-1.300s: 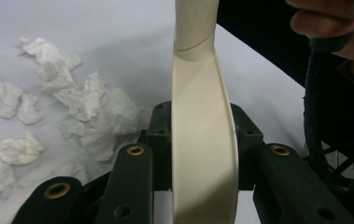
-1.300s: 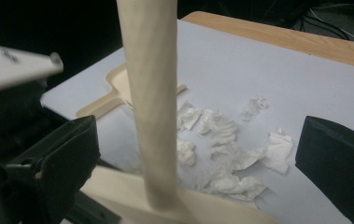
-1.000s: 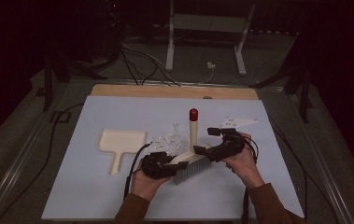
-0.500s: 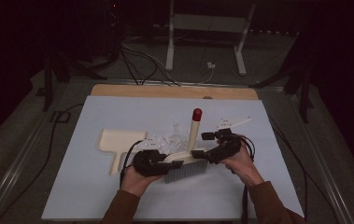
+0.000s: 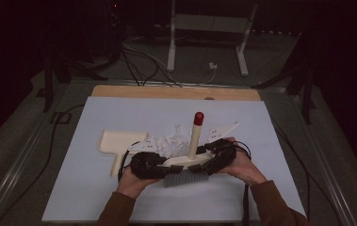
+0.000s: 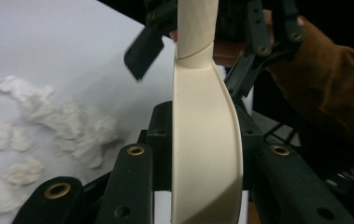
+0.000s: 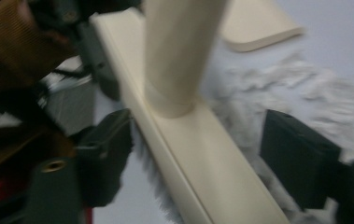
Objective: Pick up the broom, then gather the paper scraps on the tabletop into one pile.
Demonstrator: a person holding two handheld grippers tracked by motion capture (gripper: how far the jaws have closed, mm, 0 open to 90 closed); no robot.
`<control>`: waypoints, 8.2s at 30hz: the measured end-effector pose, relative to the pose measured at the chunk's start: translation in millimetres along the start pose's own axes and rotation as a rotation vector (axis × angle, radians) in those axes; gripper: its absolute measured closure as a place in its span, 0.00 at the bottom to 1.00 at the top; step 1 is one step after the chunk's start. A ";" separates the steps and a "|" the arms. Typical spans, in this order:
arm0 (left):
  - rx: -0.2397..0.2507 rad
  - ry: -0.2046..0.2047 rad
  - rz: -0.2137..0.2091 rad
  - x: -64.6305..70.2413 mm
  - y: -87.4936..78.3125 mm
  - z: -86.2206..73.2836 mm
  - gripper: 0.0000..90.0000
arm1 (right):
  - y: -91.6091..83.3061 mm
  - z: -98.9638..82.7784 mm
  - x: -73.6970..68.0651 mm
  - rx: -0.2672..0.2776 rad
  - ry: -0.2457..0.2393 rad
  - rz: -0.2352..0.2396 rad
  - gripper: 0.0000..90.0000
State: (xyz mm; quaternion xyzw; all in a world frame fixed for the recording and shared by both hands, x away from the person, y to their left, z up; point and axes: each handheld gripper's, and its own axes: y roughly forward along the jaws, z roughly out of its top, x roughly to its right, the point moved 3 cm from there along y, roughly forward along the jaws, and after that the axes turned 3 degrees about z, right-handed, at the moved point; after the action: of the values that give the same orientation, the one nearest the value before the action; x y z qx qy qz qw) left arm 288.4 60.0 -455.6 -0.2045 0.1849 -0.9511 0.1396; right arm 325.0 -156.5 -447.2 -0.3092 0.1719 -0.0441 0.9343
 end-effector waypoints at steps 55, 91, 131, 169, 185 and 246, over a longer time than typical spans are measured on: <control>0.146 -0.061 0.658 -32.9 -104.6 -38.2 0.00 | -32.9 9.8 22.8 0.153 0.083 -0.126 0.75; 0.164 -0.143 0.899 -48.1 -156.7 -98.5 0.00 | -65.0 18.5 71.3 0.246 0.213 -0.475 0.75; 0.173 -0.142 0.901 -47.1 -157.6 -99.3 0.00 | -60.3 15.9 132.4 0.166 0.267 -0.671 0.75; 0.204 -0.196 0.863 -52.3 -162.6 -101.8 0.00 | -4.1 10.8 149.6 -0.054 0.202 -0.779 0.75; 0.208 -0.202 0.872 -52.3 -163.8 -102.1 0.00 | 35.2 25.3 135.6 -0.095 0.097 -0.698 0.75; 0.187 -0.227 0.889 -54.0 -162.6 -104.8 0.01 | 16.7 13.6 33.6 -0.143 -0.316 -0.271 0.75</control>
State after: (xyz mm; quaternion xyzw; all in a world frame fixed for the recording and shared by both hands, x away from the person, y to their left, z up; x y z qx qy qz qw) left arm 258.8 254.4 -496.3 -0.1947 0.1515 -0.7833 0.5706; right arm 360.9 -141.7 -456.9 -0.3978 -0.0172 -0.1079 0.9109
